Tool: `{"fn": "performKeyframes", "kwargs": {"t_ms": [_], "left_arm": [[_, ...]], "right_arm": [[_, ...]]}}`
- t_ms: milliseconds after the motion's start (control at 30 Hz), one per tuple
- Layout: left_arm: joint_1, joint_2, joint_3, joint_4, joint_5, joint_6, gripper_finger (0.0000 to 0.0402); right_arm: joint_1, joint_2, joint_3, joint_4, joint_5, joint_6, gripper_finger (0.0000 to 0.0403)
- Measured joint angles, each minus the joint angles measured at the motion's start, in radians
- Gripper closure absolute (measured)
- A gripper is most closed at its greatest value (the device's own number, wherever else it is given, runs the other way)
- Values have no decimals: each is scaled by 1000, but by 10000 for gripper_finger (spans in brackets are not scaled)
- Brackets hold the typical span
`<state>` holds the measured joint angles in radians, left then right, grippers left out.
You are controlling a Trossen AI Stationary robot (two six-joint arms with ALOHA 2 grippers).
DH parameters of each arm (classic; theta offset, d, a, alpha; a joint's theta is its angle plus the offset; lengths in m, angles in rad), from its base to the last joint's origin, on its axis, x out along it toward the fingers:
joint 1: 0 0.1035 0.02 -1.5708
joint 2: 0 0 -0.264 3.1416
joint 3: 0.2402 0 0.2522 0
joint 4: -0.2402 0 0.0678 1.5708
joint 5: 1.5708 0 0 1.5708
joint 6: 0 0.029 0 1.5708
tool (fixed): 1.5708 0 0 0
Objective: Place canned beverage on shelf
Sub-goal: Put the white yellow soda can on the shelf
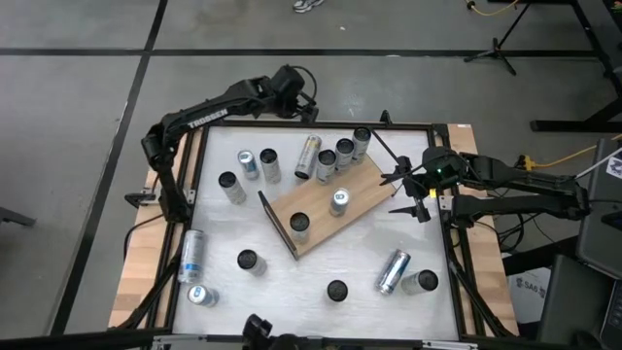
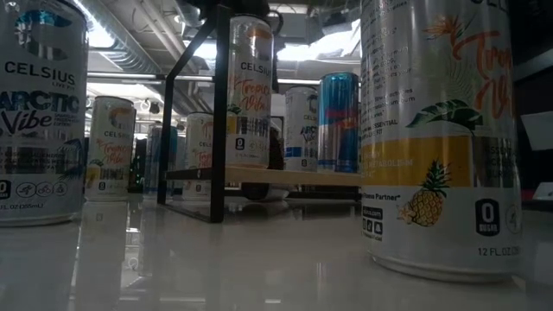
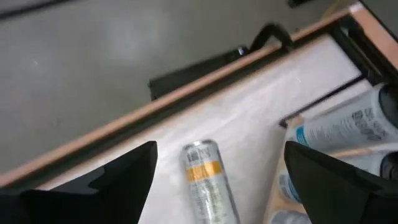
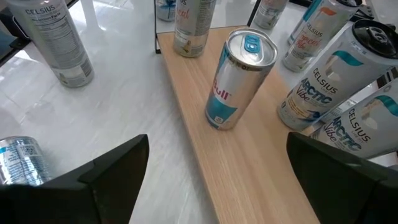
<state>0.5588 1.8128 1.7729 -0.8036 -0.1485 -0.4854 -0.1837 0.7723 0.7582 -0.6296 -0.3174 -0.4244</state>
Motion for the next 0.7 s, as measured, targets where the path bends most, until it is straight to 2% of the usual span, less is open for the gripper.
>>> {"fn": "performKeyframes", "kwargs": {"t_ms": [533, 700], "left_arm": [[27, 221, 0, 3, 136, 1, 59], [27, 265, 0, 6, 144, 0, 59]], "right_arm": [[0, 0, 0, 0, 2, 0, 33], [0, 0, 0, 0, 3, 0, 33]]}}
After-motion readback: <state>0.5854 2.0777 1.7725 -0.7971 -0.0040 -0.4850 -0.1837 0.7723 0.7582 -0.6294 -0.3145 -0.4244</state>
